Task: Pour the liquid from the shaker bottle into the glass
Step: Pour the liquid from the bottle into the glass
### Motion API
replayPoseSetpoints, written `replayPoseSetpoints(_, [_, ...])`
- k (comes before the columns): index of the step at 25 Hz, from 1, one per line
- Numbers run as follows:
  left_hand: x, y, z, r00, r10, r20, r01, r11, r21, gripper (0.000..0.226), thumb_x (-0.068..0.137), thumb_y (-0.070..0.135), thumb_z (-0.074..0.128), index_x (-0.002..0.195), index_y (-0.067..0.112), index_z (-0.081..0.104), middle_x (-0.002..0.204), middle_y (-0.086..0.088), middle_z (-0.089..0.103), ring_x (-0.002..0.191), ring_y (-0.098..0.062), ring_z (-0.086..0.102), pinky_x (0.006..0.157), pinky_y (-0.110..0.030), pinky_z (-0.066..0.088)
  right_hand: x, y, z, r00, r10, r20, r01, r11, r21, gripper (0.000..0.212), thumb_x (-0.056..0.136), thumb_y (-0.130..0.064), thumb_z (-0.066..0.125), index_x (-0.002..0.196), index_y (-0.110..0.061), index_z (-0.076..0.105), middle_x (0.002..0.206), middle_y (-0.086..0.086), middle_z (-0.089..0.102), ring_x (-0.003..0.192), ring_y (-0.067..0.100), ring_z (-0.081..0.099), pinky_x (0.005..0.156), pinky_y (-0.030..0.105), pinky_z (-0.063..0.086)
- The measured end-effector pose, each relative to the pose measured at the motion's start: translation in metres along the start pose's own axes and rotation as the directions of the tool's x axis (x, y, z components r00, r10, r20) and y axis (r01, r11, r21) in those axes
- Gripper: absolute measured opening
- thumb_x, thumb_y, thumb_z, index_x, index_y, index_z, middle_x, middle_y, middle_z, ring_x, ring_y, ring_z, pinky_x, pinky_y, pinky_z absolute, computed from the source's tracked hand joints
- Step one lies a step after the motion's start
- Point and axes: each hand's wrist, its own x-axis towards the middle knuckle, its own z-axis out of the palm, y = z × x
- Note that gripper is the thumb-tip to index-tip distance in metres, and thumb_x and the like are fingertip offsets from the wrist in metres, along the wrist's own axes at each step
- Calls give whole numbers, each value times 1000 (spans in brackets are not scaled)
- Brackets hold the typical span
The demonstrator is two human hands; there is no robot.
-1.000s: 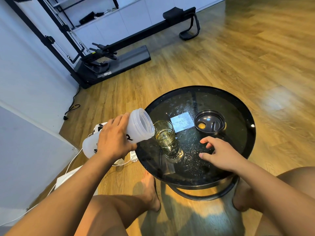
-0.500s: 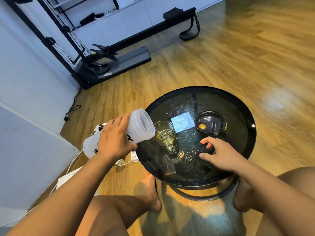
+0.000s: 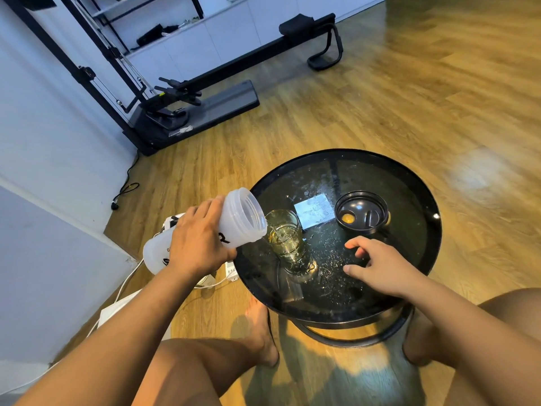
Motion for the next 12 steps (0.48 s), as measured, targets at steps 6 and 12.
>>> replayPoseSetpoints(6, [-1, 1, 0, 1000, 8, -6, -8, 1000, -3, 103, 51, 27, 93, 141, 15, 47, 123, -7, 61, 103, -31, 54, 86, -46, 46, 0, -1, 0, 1000, 3, 0, -3, 1000, 4, 46, 80, -43, 71, 121, -36, 52, 102, -9, 52, 80, 6, 55, 73, 27, 43])
replayPoseSetpoints(12, [-1, 0, -2, 1000, 13, 1, -13, 1000, -1, 102, 52, 28, 93, 142, 14, 46, 125, -7, 60, 104, -33, 55, 89, -48, 47, -1, -1, 0, 1000, 2, 1, -2, 1000, 1, 47, 80, -43, 71, 123, -35, 52, 102, -9, 53, 80, 8, 56, 76, 29, 46])
